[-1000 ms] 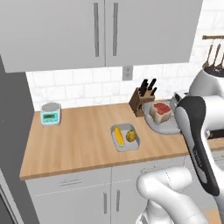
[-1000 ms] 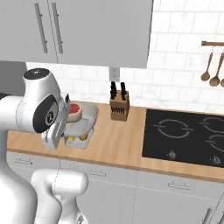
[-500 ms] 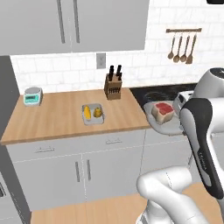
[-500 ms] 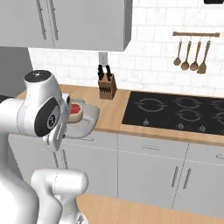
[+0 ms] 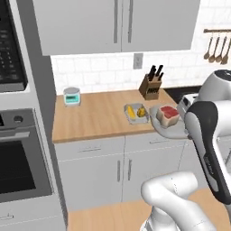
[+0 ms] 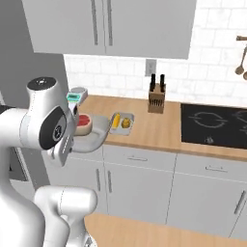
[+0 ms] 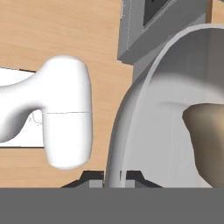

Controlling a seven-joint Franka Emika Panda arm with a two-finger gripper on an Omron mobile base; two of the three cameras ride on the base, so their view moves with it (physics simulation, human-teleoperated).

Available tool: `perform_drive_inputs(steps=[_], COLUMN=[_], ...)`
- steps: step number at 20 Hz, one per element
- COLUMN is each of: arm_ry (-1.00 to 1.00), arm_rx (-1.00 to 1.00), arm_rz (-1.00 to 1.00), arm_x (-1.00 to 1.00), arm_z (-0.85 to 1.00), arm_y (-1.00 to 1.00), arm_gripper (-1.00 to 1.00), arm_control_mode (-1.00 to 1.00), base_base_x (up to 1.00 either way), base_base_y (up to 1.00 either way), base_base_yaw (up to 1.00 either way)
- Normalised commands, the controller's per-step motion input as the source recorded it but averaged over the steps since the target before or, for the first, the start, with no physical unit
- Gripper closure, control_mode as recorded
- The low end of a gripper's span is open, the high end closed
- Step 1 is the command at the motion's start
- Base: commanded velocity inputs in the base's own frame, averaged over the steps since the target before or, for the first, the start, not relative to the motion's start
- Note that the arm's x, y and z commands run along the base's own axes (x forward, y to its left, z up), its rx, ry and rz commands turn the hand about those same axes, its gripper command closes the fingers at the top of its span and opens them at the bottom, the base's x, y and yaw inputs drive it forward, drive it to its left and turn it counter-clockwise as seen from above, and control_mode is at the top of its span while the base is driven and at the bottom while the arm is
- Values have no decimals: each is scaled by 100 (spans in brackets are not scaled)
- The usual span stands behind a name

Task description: Take the meat container that has the steak and place it on the second highest rack of the freezer. Then take the vegetable container that has the squash and corn and place it on the highest rack of the freezer.

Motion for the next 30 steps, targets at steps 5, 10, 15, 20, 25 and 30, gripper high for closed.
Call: perform_drive_inputs(steps=[5,10,15,20,25,30], arm_ry=[0,0,0,0,0,0], arm_rx=[0,0,0,0,0,0], arm_rz=[0,0,0,0,0,0], arm_x=[0,0,0,0,0,0], arm_z=[0,0,0,0,0,0], arm_y=[0,0,0,0,0,0], arm_gripper=[100,100,100,100,100,100], arm_control_mode=[100,100,100,100,100,100], base_base_x=[0,0,0,0,3,9], base_base_y=[98,92,85,78,71,68], base_base_yaw=[0,0,1,2,2,4])
